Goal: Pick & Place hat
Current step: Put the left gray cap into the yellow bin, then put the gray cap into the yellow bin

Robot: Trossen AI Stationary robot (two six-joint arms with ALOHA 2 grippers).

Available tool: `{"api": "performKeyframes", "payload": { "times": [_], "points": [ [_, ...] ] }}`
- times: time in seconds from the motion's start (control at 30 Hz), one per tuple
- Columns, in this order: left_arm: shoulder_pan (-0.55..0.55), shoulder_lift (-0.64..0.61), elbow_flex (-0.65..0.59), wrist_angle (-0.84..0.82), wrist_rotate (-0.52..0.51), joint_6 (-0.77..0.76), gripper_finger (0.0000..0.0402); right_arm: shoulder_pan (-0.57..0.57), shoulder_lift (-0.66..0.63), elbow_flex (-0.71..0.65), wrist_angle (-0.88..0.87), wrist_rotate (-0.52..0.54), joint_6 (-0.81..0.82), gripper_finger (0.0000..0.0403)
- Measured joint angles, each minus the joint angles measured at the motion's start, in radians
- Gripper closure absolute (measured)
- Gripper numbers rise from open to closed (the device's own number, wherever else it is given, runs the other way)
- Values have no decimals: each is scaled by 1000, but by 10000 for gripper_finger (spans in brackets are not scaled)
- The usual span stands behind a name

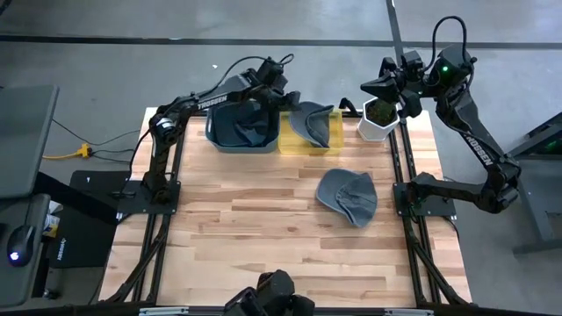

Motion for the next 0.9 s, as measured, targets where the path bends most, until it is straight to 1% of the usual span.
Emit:
{"api": "performKeyframes", "payload": {
  "times": [0.2,0.3,0.37,0.6,0.77,0.9],
  "points": [
    [-1,0,100,-108,-67,97,189,0,1,0,-11,20,-16,403],
    [-1,-1,141,-161,-112,126,189,0,0,0,-12,20,-16,403],
    [-1,-2,156,-181,-123,147,189,0,0,0,-12,20,-16,403],
    [-42,-2,158,-205,-126,220,189,0,0,0,-10,9,-23,403],
    [-80,-9,158,-209,-198,276,189,0,0,0,3,12,-24,403],
    [-91,-35,158,-213,-198,298,189,0,-4,0,8,15,-24,403]
  ]
}}
